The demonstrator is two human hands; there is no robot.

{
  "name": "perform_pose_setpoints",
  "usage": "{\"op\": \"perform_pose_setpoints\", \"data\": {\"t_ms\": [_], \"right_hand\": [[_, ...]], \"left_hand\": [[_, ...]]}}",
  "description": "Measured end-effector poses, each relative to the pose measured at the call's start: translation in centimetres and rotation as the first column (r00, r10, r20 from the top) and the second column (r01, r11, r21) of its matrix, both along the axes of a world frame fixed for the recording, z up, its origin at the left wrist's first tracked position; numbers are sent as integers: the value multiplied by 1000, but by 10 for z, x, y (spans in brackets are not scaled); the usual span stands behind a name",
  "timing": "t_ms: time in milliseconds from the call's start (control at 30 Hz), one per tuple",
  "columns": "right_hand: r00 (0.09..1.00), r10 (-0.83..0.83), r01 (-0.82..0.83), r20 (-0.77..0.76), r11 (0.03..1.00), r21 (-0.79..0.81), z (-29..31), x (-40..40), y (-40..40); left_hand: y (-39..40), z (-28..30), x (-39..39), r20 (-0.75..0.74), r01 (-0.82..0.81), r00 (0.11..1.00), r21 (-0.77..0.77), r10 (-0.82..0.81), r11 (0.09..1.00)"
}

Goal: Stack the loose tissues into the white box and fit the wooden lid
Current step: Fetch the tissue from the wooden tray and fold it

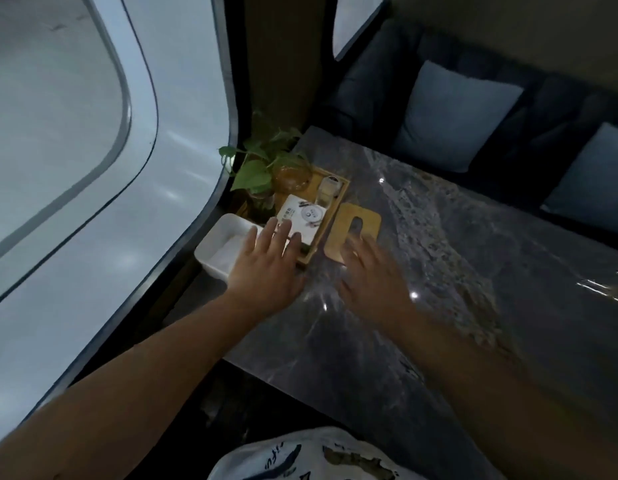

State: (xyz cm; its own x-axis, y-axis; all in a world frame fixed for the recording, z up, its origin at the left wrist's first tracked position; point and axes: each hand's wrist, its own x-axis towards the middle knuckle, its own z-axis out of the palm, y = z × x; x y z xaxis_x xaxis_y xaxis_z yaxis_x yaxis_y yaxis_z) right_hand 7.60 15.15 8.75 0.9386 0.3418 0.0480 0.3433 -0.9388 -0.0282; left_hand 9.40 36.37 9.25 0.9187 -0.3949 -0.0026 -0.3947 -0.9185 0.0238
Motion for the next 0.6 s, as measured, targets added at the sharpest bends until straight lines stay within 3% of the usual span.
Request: {"op": "perform_pose_setpoints", "data": {"t_ms": [333,600], "right_hand": [[954,-300,300,17,954,-14,10,-87,-113],[879,-473,475,52,880,-24,18,-176,-210]], "left_hand": [[-129,21,-26,75,298,950,76,-303,952],[-238,21,-86,90,456,886,1,-454,890]]}}
